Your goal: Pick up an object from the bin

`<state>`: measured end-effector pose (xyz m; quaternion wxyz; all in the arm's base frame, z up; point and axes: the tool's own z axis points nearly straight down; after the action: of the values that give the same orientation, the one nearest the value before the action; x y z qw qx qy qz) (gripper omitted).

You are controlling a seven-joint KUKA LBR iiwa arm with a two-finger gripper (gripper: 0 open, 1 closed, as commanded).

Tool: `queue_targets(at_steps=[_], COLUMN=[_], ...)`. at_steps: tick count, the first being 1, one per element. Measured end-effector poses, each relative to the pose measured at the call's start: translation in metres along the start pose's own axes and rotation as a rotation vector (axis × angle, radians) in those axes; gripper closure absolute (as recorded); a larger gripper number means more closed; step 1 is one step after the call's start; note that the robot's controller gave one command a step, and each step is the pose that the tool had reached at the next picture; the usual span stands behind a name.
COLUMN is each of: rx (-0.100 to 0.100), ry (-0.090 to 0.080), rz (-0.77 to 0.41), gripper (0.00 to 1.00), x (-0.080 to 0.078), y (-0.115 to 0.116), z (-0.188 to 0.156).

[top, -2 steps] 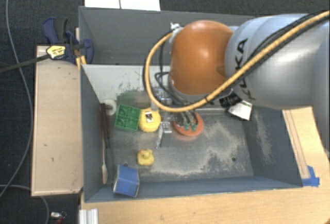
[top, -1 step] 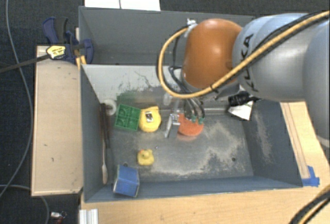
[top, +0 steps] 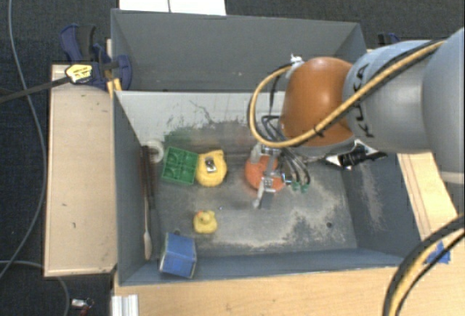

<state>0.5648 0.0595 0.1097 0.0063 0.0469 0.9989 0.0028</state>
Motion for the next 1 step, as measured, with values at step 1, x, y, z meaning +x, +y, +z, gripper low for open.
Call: queue_targets(at_steps=[1], rx=[-0.002], ry=[-0.005], rz=[-0.096], gripper=[0.0], x=[0.0199], y=[-0.0218], z=[0.0152])
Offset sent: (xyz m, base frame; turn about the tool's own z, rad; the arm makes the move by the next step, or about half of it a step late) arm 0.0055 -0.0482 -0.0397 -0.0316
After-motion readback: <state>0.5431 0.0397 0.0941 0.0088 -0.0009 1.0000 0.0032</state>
